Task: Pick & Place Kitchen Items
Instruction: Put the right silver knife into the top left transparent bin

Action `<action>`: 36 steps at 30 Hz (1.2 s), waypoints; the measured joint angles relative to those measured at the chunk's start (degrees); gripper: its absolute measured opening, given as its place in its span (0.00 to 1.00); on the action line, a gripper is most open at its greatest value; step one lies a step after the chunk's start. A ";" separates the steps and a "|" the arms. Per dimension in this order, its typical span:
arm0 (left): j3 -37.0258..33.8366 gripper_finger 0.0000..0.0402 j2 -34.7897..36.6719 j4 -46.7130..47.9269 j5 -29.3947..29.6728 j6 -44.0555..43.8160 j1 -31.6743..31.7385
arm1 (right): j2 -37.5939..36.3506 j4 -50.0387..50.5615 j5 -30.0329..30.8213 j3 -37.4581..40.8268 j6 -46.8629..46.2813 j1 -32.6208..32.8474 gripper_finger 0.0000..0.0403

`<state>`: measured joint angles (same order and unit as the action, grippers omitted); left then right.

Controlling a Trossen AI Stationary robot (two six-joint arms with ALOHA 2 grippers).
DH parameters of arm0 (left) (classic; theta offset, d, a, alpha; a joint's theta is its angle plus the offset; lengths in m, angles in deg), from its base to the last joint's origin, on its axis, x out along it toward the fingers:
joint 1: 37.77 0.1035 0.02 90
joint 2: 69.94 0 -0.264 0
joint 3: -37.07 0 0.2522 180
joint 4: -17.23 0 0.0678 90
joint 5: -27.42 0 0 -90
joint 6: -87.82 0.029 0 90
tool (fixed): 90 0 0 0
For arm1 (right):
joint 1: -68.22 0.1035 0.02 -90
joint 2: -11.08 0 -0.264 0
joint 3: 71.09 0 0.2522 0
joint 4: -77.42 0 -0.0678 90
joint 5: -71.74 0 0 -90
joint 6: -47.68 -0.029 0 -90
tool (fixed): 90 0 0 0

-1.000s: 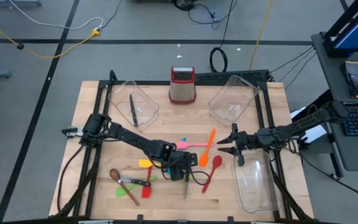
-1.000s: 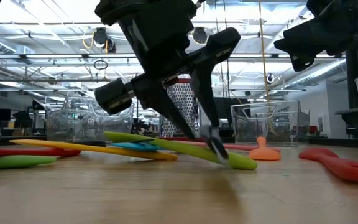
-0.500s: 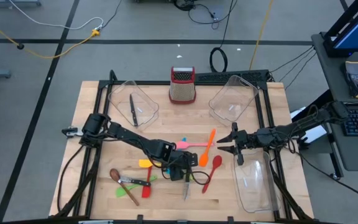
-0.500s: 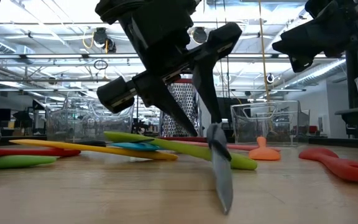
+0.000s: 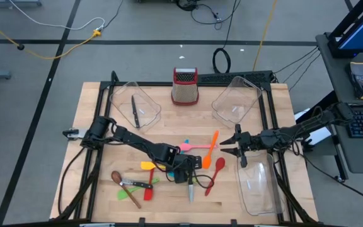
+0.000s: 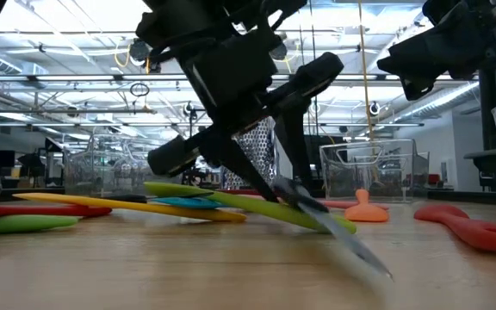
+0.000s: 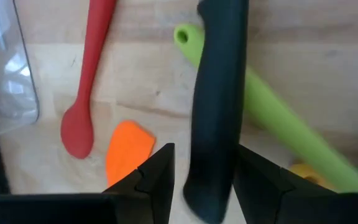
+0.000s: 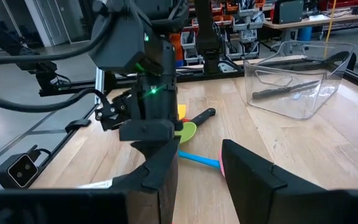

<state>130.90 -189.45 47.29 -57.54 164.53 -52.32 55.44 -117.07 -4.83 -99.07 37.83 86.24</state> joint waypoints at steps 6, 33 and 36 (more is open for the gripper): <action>0.00 0.38 -0.01 -0.02 0.72 -0.28 0.02 | 0.02 0.04 -0.01 0.00 0.00 0.00 0.29; 0.00 0.13 0.12 0.43 8.81 -5.25 -0.61 | 0.02 0.24 -0.02 0.00 -1.49 0.00 0.29; -0.01 0.13 0.85 1.04 10.00 -5.24 -0.73 | 0.02 0.24 -0.02 0.00 -1.49 0.00 0.29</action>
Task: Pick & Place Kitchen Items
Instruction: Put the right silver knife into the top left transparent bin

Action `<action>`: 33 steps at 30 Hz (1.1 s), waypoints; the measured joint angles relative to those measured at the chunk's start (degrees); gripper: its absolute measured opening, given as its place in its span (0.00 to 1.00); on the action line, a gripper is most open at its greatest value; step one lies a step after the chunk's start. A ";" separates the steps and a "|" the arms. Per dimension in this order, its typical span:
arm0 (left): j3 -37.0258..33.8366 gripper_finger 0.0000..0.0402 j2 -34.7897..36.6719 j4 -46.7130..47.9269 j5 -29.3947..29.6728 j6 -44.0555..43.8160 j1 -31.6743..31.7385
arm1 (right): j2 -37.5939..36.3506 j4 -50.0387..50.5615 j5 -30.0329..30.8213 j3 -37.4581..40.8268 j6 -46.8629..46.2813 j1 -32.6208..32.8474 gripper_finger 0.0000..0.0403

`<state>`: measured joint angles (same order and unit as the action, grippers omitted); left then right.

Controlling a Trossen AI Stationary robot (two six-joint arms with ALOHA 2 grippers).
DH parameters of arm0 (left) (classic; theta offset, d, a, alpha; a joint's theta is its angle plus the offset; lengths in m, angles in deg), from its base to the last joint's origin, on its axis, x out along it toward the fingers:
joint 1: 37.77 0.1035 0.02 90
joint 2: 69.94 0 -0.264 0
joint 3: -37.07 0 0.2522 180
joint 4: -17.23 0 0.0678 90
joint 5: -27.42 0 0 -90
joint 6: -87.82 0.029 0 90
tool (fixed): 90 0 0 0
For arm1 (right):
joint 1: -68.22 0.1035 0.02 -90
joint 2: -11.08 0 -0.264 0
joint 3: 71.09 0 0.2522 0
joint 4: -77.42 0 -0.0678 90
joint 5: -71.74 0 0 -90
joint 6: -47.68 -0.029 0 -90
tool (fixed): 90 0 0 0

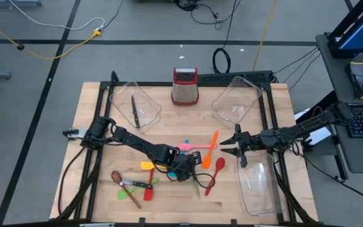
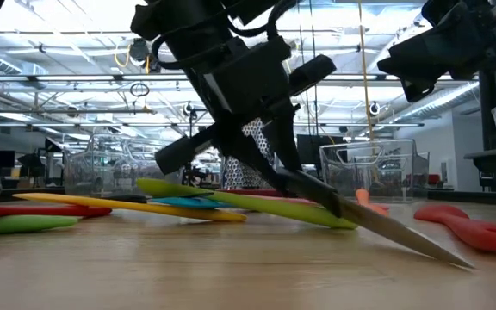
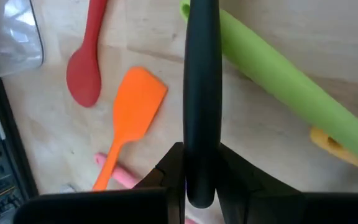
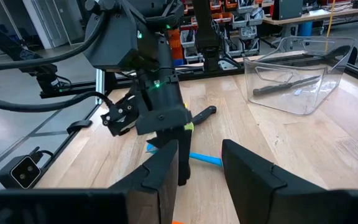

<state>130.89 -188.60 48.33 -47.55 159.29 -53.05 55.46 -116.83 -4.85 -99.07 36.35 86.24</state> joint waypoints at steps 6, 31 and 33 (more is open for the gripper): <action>-0.03 0.13 4.12 2.11 0.25 -1.23 -1.10 | -0.02 -0.12 0.00 -0.02 0.00 0.01 0.29; 0.02 0.13 22.98 -4.65 -10.77 -79.53 -2.00 | 0.00 -0.48 -0.05 -0.02 0.09 0.02 0.29; 0.04 0.13 23.00 -5.48 -8.51 -84.41 -2.10 | 0.00 -0.39 -0.06 -0.02 0.09 0.02 0.29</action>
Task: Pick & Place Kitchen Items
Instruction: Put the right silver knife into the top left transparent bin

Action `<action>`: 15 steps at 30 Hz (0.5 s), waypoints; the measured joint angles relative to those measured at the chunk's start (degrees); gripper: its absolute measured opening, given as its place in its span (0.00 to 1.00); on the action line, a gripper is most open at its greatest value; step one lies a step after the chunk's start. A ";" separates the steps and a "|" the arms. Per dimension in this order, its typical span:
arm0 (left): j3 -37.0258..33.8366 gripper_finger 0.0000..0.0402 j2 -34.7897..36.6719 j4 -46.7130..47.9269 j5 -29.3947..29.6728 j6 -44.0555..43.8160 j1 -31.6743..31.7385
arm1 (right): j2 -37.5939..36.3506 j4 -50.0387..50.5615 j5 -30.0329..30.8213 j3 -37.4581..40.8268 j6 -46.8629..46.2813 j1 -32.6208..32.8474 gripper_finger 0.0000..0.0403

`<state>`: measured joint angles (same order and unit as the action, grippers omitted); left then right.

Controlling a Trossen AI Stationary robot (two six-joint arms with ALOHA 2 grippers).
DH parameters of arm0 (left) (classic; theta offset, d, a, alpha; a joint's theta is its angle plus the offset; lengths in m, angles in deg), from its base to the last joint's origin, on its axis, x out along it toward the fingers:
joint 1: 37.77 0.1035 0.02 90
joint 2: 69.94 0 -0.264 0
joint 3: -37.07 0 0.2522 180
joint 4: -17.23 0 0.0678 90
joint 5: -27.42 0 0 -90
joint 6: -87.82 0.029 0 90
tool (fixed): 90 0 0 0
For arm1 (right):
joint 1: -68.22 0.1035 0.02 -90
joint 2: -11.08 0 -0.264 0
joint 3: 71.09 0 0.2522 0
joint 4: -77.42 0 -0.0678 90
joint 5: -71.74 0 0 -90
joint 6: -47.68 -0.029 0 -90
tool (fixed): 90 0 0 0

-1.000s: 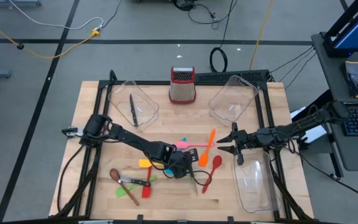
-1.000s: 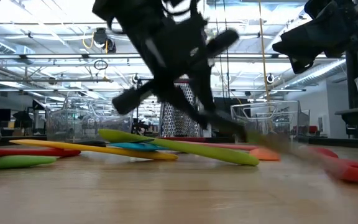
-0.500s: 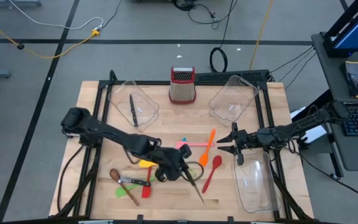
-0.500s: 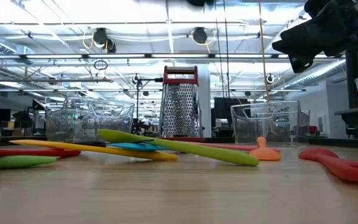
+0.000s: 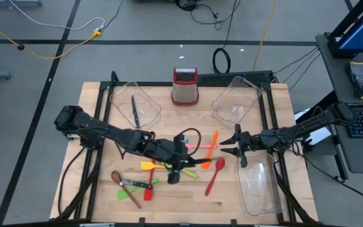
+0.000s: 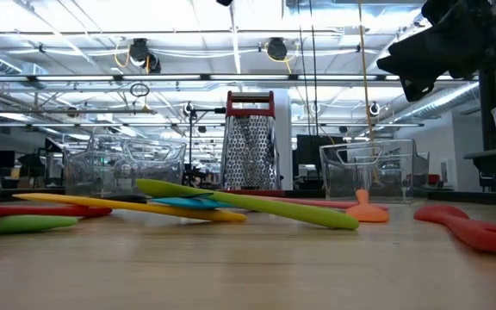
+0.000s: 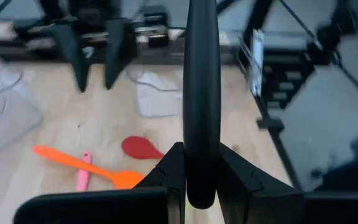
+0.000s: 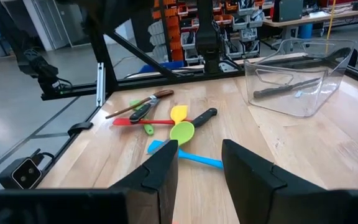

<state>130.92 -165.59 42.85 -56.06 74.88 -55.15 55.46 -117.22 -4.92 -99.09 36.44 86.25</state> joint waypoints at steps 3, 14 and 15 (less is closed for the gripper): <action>0.00 0.13 -0.07 -2.01 2.59 -6.72 -0.39 | 0.00 0.06 0.02 0.00 0.00 0.00 0.29; 0.00 0.13 -0.07 -2.95 19.03 -26.14 -2.33 | 0.00 -0.07 0.04 0.00 4.05 -0.02 0.29; 0.00 0.13 -0.07 -1.97 21.07 -28.09 -2.45 | 0.00 -0.05 0.04 0.00 4.60 -0.01 0.29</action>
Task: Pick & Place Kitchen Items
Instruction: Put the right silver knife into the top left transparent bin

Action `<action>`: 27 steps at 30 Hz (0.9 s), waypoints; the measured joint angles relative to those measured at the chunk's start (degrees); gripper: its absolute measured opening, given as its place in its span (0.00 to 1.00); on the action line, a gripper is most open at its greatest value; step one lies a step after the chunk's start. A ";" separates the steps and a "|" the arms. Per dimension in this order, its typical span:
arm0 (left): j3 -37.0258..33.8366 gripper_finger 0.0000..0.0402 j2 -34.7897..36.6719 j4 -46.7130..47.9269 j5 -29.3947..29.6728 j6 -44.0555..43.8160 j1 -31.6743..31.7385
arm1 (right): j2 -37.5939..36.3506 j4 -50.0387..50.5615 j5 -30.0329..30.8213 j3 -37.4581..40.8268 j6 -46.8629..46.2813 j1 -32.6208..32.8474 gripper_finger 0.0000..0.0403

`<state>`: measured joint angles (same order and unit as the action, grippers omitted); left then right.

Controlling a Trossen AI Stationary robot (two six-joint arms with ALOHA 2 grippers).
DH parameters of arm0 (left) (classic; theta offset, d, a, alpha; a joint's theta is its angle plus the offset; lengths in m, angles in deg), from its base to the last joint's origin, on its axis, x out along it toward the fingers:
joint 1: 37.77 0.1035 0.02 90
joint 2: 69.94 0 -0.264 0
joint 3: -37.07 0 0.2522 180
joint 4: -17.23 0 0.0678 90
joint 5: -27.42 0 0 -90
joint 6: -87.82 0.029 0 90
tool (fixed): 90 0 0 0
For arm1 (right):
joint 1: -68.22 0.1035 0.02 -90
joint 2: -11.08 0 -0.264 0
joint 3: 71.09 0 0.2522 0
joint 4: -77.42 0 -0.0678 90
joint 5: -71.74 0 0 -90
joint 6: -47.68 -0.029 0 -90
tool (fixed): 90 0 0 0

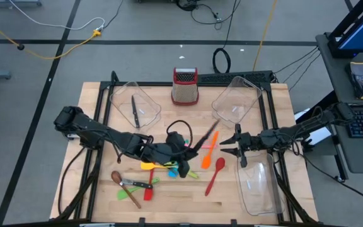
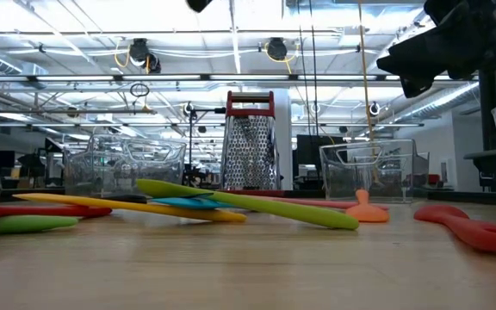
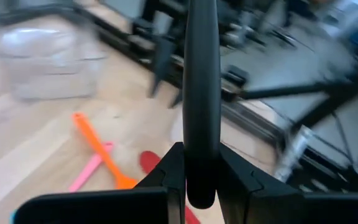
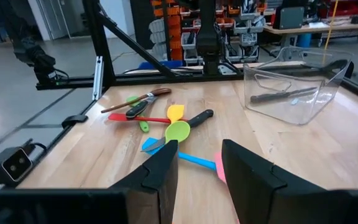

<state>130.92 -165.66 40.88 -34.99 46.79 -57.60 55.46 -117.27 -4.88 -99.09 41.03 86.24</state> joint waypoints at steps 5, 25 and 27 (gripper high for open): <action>0.00 0.13 0.00 8.13 8.81 -11.07 -0.09 | 0.00 0.00 -0.02 0.00 3.37 0.02 0.29; 0.00 0.13 6.28 38.49 7.20 -35.11 11.35 | -0.02 1.73 -12.13 0.00 19.53 0.06 0.29; 0.00 0.13 7.15 42.15 5.24 -36.98 13.61 | -0.02 1.76 -12.15 0.00 19.49 0.06 0.29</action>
<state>130.92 -158.51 83.03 -29.75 9.81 -43.99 55.44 -115.52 -17.03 -99.09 60.52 86.30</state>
